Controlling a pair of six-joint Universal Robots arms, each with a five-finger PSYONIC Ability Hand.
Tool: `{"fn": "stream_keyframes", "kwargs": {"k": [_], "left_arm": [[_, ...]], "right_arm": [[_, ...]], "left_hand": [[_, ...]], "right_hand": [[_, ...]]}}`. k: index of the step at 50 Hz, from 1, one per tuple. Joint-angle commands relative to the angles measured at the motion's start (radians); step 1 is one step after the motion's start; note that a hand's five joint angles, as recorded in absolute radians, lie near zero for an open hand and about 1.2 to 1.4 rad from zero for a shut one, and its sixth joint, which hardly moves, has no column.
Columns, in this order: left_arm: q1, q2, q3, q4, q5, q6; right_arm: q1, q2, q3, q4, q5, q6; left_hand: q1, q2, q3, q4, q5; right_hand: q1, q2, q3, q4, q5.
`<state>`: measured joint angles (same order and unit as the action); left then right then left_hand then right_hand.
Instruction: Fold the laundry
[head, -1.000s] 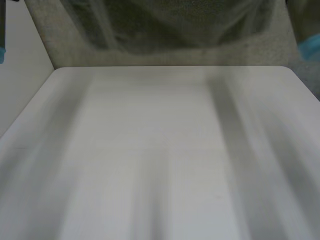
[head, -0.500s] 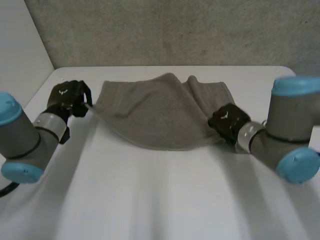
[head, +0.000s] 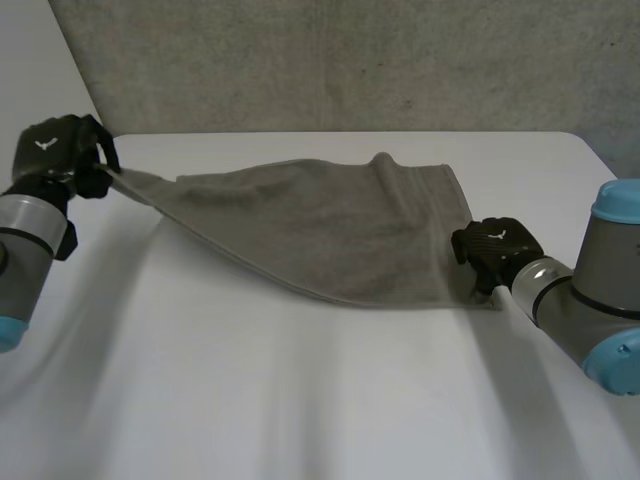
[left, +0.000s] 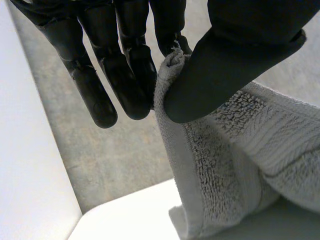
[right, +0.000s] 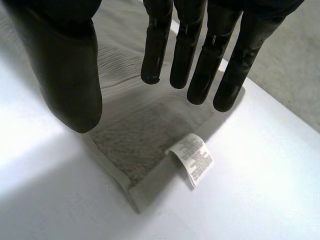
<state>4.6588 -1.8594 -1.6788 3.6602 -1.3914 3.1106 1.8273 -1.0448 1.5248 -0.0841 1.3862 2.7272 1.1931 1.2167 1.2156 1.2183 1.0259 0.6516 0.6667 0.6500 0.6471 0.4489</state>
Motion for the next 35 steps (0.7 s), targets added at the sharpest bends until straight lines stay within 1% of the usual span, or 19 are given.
{"fn": "stream_keyframes", "kwargs": {"k": [1,6,8,12,17,19,25,27,30,35], "left_arm": [[0.020,0.029,-0.001,-0.003,0.008,-0.116],[0.017,0.039,-0.001,-0.006,0.009,-0.142],[0.011,0.055,0.002,-0.008,0.011,-0.142],[0.008,0.065,0.014,-0.011,0.011,-0.142],[0.005,0.086,0.054,-0.040,0.011,-0.142],[-0.003,0.094,0.097,-0.086,0.011,-0.144],[-0.026,0.095,0.165,-0.155,0.009,-0.145],[-0.043,0.095,0.200,-0.184,0.008,-0.145],[-0.051,0.095,0.212,-0.192,0.008,-0.145],[-0.074,0.095,0.244,-0.200,0.005,-0.144]], "right_arm": [[-0.019,0.003,-0.005,0.012,-0.004,0.118],[-0.011,0.002,0.012,0.024,-0.009,0.183],[-0.005,0.000,0.023,0.044,-0.024,0.224],[-0.005,0.000,0.032,0.058,-0.045,0.255],[0.007,-0.001,0.038,0.055,-0.061,0.267],[0.032,-0.001,0.038,0.050,-0.061,0.267],[0.063,0.000,0.031,0.038,-0.061,0.275],[0.098,0.002,0.022,0.024,-0.055,0.298],[0.115,0.003,0.017,0.018,-0.052,0.316],[0.180,0.020,-0.006,-0.035,-0.041,0.367]], "left_hand": [[0.203,0.180,0.181,0.178,0.196],[0.203,0.180,0.181,0.178,0.196],[0.203,0.180,0.181,0.178,0.196],[0.203,0.180,0.181,0.178,0.196],[0.203,0.180,0.181,0.178,0.196],[0.203,0.180,0.181,0.178,0.196],[0.203,0.180,0.181,0.178,0.196],[0.203,0.180,0.181,0.178,0.196],[0.203,0.180,0.181,0.178,0.196],[0.203,0.180,0.181,0.178,0.196]], "right_hand": [[-0.088,-0.103,-0.086,-0.083,-0.060],[-0.188,-0.203,-0.186,-0.183,-0.160],[-0.258,-0.273,-0.256,-0.254,-0.230],[-0.296,-0.312,-0.295,-0.292,-0.268],[-0.288,-0.303,-0.286,-0.283,-0.260],[-0.279,-0.294,-0.277,-0.274,-0.251],[-0.267,-0.282,-0.266,-0.263,-0.239],[-0.267,-0.282,-0.266,-0.263,-0.239],[-0.270,-0.285,-0.269,-0.266,-0.242],[-0.264,-0.279,-0.263,-0.260,-0.236]]}}
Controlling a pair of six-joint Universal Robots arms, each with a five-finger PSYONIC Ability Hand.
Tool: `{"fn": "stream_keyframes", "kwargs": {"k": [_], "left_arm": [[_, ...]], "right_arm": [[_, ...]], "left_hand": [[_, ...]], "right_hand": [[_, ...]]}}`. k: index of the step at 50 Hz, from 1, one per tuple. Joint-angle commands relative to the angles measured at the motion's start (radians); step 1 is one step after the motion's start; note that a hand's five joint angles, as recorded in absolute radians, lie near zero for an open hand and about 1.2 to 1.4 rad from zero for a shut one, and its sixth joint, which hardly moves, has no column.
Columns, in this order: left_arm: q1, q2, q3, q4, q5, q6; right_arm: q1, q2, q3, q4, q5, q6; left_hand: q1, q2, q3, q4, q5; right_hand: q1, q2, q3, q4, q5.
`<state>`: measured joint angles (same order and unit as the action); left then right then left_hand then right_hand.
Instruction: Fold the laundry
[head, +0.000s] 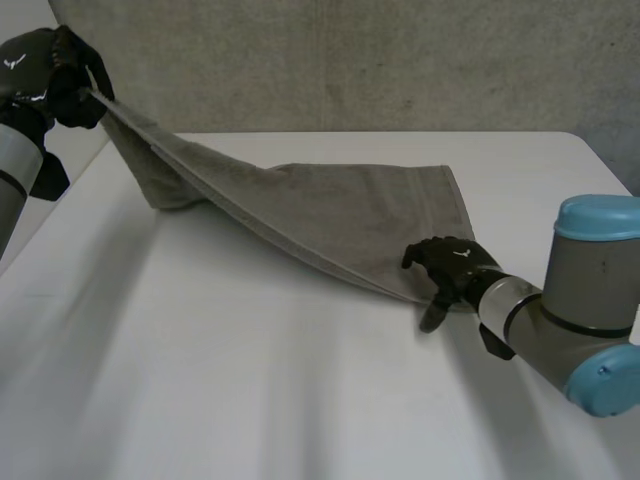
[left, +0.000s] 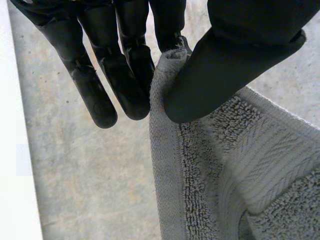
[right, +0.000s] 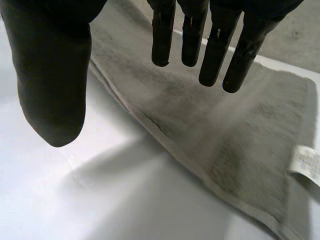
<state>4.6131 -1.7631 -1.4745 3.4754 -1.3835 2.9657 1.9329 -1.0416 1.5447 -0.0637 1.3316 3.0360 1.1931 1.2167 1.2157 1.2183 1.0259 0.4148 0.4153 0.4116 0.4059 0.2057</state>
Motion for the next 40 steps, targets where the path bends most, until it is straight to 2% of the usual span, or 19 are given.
{"fn": "stream_keyframes", "kwargs": {"k": [1,12,18,20,26,31,35,39,40], "left_arm": [[-0.028,-0.001,0.040,-0.015,-0.003,0.001],[-0.031,-0.001,0.068,-0.016,-0.008,-0.001],[-0.022,-0.001,0.077,-0.016,-0.009,-0.001],[-0.016,-0.003,0.079,-0.015,-0.009,-0.001],[-0.008,-0.006,0.074,-0.015,-0.011,-0.001],[0.007,-0.016,0.060,-0.015,-0.011,-0.001],[0.020,-0.018,0.048,-0.015,-0.009,-0.001],[0.027,-0.019,0.023,-0.013,-0.008,0.001],[0.029,-0.019,0.008,-0.012,-0.008,0.001]], "right_arm": [[0.075,0.017,-0.026,-0.056,0.014,0.058],[0.098,0.147,-0.130,-0.096,0.066,0.058],[0.097,0.193,-0.189,-0.099,0.087,0.063],[0.089,0.201,-0.202,-0.099,0.122,0.058],[0.083,0.201,-0.215,-0.099,0.155,0.049],[-0.029,0.167,-0.202,-0.084,0.158,0.044],[-0.072,0.134,-0.187,-0.077,0.156,0.021],[-0.118,0.091,-0.140,-0.076,0.141,-0.040],[-0.118,0.091,-0.140,-0.076,0.141,-0.040]], "left_hand": [[0.203,0.180,0.181,0.178,0.196],[0.203,0.180,0.181,0.178,0.196],[0.203,0.180,0.181,0.178,0.196],[0.203,0.180,0.181,0.178,0.196],[0.203,0.180,0.181,0.178,0.196],[0.203,0.180,0.181,0.178,0.196],[0.203,0.180,0.181,0.178,0.196],[0.203,0.180,0.181,0.178,0.196],[0.203,0.180,0.181,0.178,0.196]], "right_hand": [[-0.027,-0.028,-0.024,-0.019,0.007],[0.040,0.040,0.043,0.049,0.075],[0.166,0.166,0.170,0.175,0.201],[0.298,0.297,0.301,0.307,0.333],[0.357,0.357,0.360,0.366,0.392],[0.483,0.483,0.486,0.492,0.518],[0.530,0.530,0.534,0.539,0.565],[0.785,0.784,0.788,0.794,0.819],[0.786,0.785,0.789,0.795,0.820]]}}
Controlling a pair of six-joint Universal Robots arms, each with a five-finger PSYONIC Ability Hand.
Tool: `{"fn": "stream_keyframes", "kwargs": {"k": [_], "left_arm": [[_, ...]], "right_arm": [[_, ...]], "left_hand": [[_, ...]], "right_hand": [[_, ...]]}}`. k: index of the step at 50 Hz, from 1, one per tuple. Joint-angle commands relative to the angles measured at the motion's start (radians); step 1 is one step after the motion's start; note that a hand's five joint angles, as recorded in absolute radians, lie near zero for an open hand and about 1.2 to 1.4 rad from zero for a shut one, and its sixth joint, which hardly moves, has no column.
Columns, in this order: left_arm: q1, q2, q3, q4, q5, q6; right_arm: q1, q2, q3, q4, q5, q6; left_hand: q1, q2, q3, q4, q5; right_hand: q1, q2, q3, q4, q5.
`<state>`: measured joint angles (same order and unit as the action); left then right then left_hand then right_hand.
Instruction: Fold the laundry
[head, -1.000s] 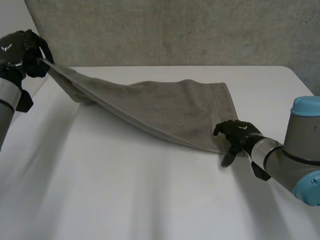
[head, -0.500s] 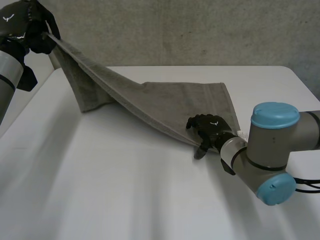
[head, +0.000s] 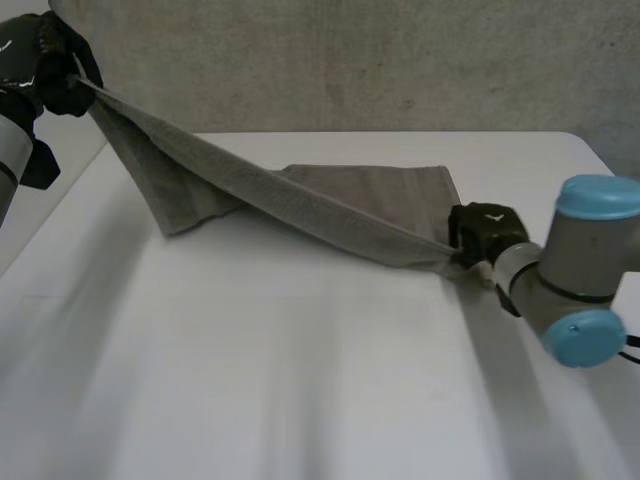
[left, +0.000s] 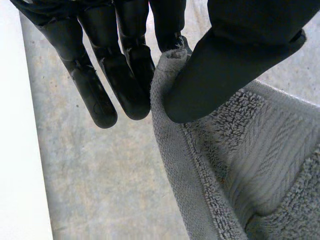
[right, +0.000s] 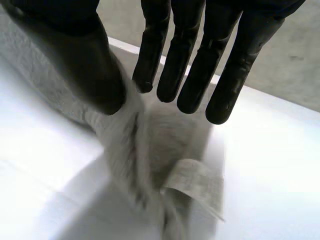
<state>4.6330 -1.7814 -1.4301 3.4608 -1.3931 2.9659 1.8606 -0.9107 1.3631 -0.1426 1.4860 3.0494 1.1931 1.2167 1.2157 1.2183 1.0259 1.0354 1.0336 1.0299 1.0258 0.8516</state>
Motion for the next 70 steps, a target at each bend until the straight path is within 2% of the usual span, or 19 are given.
{"fn": "stream_keyframes", "kwargs": {"k": [1,5,11,16,20,25,33,39,42,44,45,49,50,52,54,57,61,66,70], "left_arm": [[0.009,-0.001,-0.036,0.003,0.002,0.001],[0.017,-0.001,-0.056,0.004,0.002,0.001],[0.044,0.004,-0.112,0.000,0.011,0.004],[0.047,0.014,-0.202,0.000,0.017,0.016],[0.044,0.020,-0.249,-0.003,0.019,0.019],[0.056,0.094,-0.337,-0.023,0.031,0.042],[0.102,0.307,-0.496,-0.155,0.193,0.214],[0.105,0.338,-0.536,-0.183,0.213,0.245],[0.110,0.324,-0.536,-0.177,0.212,0.246],[0.109,0.249,-0.512,-0.152,0.209,0.249],[0.109,0.249,-0.512,-0.152,0.209,0.249],[0.084,0.049,-0.396,-0.097,0.187,0.254],[0.084,0.048,-0.395,-0.097,0.187,0.254],[0.061,-0.083,-0.276,-0.098,0.125,0.252],[0.041,-0.149,-0.209,-0.100,0.085,0.251],[-0.012,-0.257,-0.074,-0.109,0.030,0.249],[-0.039,-0.337,0.045,-0.112,0.005,0.245],[-0.077,-0.443,0.208,-0.112,-0.004,0.246],[-0.105,-0.547,0.368,-0.115,-0.052,0.246]], "right_arm": [[-0.050,-0.042,0.053,0.006,-0.016,-0.067],[-0.066,-0.043,0.074,0.015,-0.018,-0.103],[-0.129,-0.082,0.119,0.049,-0.092,-0.138],[-0.205,-0.210,0.160,0.106,-0.217,-0.147],[-0.247,-0.284,0.169,0.172,-0.271,-0.173],[-0.346,-0.442,0.172,0.309,-0.332,-0.334],[-0.365,-0.640,0.157,0.506,-0.362,-0.523],[-0.360,-0.656,0.113,0.531,-0.359,-0.552],[-0.359,-0.613,0.082,0.531,-0.359,-0.557],[-0.351,-0.484,0.007,0.532,-0.340,-0.569],[-0.351,-0.484,0.007,0.532,-0.340,-0.569],[-0.281,-0.302,-0.169,0.564,-0.305,-0.584],[-0.281,-0.301,-0.170,0.564,-0.305,-0.584],[-0.230,-0.161,-0.322,0.578,-0.235,-0.586],[-0.206,-0.101,-0.396,0.580,-0.196,-0.587],[-0.173,-0.003,-0.519,0.578,-0.156,-0.586],[-0.156,0.088,-0.619,0.563,-0.150,-0.578],[-0.107,0.205,-0.746,0.500,-0.144,-0.587],[-0.092,0.282,-0.811,0.369,-0.116,-0.587]], "left_hand": [[0.203,0.180,0.181,0.178,0.196],[0.203,0.180,0.181,0.178,0.196],[0.203,0.180,0.181,0.178,0.196],[0.203,0.180,0.181,0.178,0.196],[0.203,0.180,0.181,0.178,0.196],[0.203,0.180,0.181,0.178,0.196],[0.203,0.180,0.181,0.178,0.196],[0.203,0.180,0.181,0.178,0.196],[0.203,0.180,0.181,0.178,0.196],[0.203,0.180,0.181,0.178,0.196],[0.203,0.180,0.181,0.178,0.196],[0.203,0.180,0.181,0.178,0.196],[0.203,0.180,0.181,0.178,0.196],[0.203,0.180,0.181,0.178,0.196],[0.203,0.180,0.181,0.178,0.196],[0.203,0.180,0.181,0.178,0.196],[0.203,0.180,0.181,0.178,0.196],[0.203,0.180,0.181,0.178,0.196],[0.203,0.180,0.181,0.178,0.196]], "right_hand": [[0.264,0.266,0.270,0.274,0.273],[0.361,0.363,0.366,0.370,0.370],[0.361,0.363,0.366,0.370,0.370],[0.361,0.363,0.366,0.370,0.370],[0.361,0.363,0.366,0.370,0.370],[0.361,0.363,0.366,0.370,0.370],[0.361,0.363,0.366,0.370,0.370],[0.361,0.363,0.366,0.370,0.370],[0.361,0.363,0.366,0.370,0.370],[0.361,0.363,0.366,0.370,0.370],[0.361,0.363,0.366,0.370,0.370],[0.361,0.363,0.366,0.370,0.370],[0.361,0.363,0.366,0.370,0.370],[0.361,0.363,0.366,0.370,0.370],[0.361,0.363,0.366,0.370,0.370],[0.361,0.363,0.366,0.370,0.370],[0.361,0.363,0.366,0.370,0.370],[0.361,0.363,0.366,0.370,0.370],[0.361,0.363,0.366,0.370,0.370]]}}
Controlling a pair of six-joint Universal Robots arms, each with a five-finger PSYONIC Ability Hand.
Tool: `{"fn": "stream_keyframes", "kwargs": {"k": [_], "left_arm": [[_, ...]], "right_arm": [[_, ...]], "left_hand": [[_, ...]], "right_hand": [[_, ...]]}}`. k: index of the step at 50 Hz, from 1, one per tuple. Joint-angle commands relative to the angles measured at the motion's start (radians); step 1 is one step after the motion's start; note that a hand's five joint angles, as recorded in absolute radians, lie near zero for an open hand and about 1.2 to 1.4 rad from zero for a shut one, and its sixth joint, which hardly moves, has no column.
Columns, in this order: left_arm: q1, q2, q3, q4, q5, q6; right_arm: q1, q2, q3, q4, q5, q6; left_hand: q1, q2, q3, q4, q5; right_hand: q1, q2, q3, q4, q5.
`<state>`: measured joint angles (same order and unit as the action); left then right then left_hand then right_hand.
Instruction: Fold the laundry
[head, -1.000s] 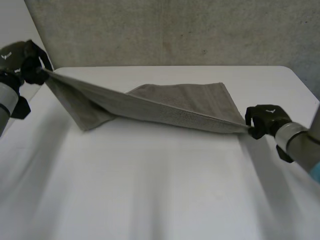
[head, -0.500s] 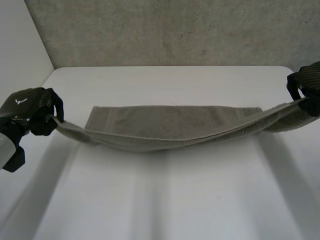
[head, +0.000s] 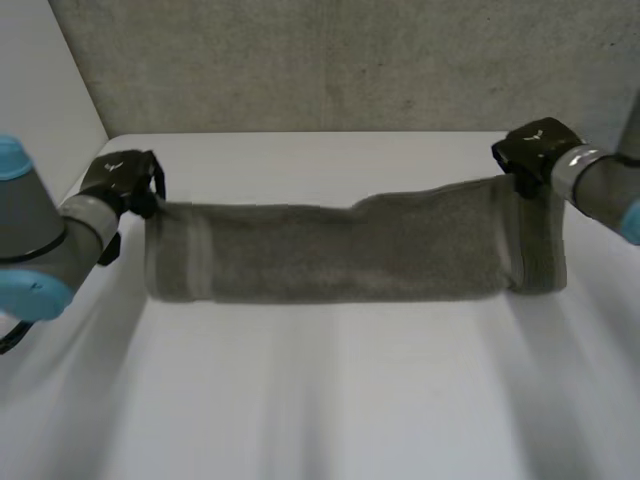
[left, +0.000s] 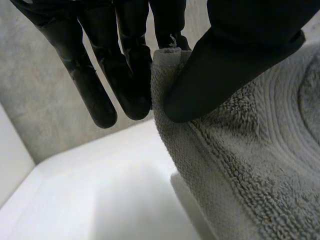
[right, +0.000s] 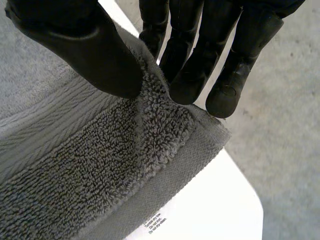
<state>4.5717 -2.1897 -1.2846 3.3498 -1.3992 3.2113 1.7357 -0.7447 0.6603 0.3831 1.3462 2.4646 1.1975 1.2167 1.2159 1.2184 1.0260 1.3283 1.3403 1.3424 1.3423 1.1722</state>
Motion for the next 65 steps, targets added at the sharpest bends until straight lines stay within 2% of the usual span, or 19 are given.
{"fn": "stream_keyframes", "kwargs": {"k": [1,4,5,6,7,8,10,11,18,26,28,31,36,42,44,49,58,65], "left_arm": [[-0.043,-0.169,0.264,-0.009,-0.066,0.002],[-0.045,-0.199,0.297,-0.020,-0.078,0.005],[-0.045,-0.223,0.319,-0.033,-0.075,0.008],[-0.046,-0.241,0.330,-0.052,-0.072,0.009],[-0.046,-0.242,0.330,-0.052,-0.072,0.009],[-0.048,-0.251,0.330,-0.065,-0.072,0.009],[-0.050,-0.254,0.327,-0.073,-0.069,0.009],[-0.054,-0.252,0.324,-0.078,-0.070,0.009],[-0.056,-0.194,0.275,-0.085,-0.075,0.004],[-0.056,0.024,0.045,-0.081,-0.066,0.009],[-0.060,0.125,-0.092,-0.050,-0.063,0.010],[-0.066,0.171,-0.157,-0.020,-0.058,0.010],[-0.129,0.313,-0.407,0.146,-0.023,0.025],[-0.155,0.378,-0.553,0.286,-0.015,0.078],[-0.175,0.390,-0.607,0.368,-0.015,0.125],[-0.195,0.383,-0.630,0.445,-0.017,0.182],[-0.197,0.363,-0.628,0.456,-0.015,0.194],[-0.197,0.357,-0.630,0.458,-0.015,0.194]], "right_arm": [[0.034,0.132,-0.117,-0.196,0.039,-0.003],[0.038,0.146,-0.122,-0.228,0.054,-0.004],[0.042,0.160,-0.123,-0.255,0.068,-0.004],[0.045,0.168,-0.122,-0.277,0.080,-0.004],[0.045,0.168,-0.122,-0.277,0.080,-0.004],[0.047,0.174,-0.120,-0.291,0.091,-0.004],[0.048,0.176,-0.119,-0.296,0.099,-0.003],[0.048,0.173,-0.114,-0.297,0.105,-0.001],[0.050,0.122,-0.054,-0.270,0.110,0.013],[0.042,-0.101,0.229,-0.220,0.105,0.043],[0.038,-0.201,0.370,-0.220,0.093,0.059],[0.036,-0.240,0.426,-0.217,0.088,0.073],[0.013,-0.329,0.587,-0.198,0.036,0.132],[-0.042,-0.323,0.639,-0.179,0.007,0.143],[-0.064,-0.293,0.656,-0.187,-0.004,0.145],[-0.094,-0.219,0.651,-0.234,-0.015,0.145],[-0.124,-0.137,0.644,-0.343,-0.032,0.137],[-0.134,-0.088,0.615,-0.434,-0.035,0.139]], "left_hand": [[0.199,0.180,0.180,0.178,0.196],[0.199,0.180,0.180,0.178,0.196],[0.199,0.180,0.180,0.178,0.196],[-0.362,-0.381,-0.380,-0.383,-0.365],[-0.367,-0.387,-0.386,-0.388,-0.370],[-1.023,-1.042,-1.041,-1.044,-1.026],[-0.946,-0.965,-0.964,-0.967,-0.949],[-1.023,-1.042,-1.041,-1.044,-1.026],[-1.023,-1.042,-1.041,-1.044,-1.026],[-1.023,-1.042,-1.041,-1.044,-1.026],[-1.023,-1.042,-1.041,-1.044,-1.026],[-1.023,-1.042,-1.041,-1.044,-1.026],[-1.022,-1.041,-1.041,-1.043,-1.025],[-1.023,-1.042,-1.041,-1.044,-1.026],[-1.023,-1.042,-1.041,-1.044,-1.026],[-1.023,-1.042,-1.041,-1.044,-1.026],[-1.023,-1.042,-1.041,-1.044,-1.026],[-1.023,-1.042,-1.041,-1.044,-1.026]], "right_hand": [[0.068,0.056,0.054,0.054,0.050],[0.068,0.056,0.054,0.054,0.050],[-0.097,-0.109,-0.111,-0.111,-0.115],[-0.877,-0.889,-0.891,-0.891,-0.896],[-0.885,-0.897,-0.899,-0.899,-0.903],[-1.154,-1.166,-1.168,-1.168,-1.172],[-1.154,-1.166,-1.168,-1.168,-1.172],[-1.154,-1.166,-1.168,-1.168,-1.172],[-1.154,-1.166,-1.168,-1.168,-1.172],[-1.154,-1.166,-1.168,-1.168,-1.172],[-1.154,-1.166,-1.168,-1.168,-1.172],[-1.154,-1.166,-1.168,-1.168,-1.172],[-1.114,-1.126,-1.129,-1.128,-1.133],[-1.038,-1.050,-1.052,-1.052,-1.056],[-1.003,-1.015,-1.017,-1.017,-1.021],[-0.932,-0.944,-0.946,-0.946,-0.951],[-0.835,-0.847,-0.849,-0.849,-0.854],[-0.610,-0.622,-0.624,-0.624,-0.628]]}}
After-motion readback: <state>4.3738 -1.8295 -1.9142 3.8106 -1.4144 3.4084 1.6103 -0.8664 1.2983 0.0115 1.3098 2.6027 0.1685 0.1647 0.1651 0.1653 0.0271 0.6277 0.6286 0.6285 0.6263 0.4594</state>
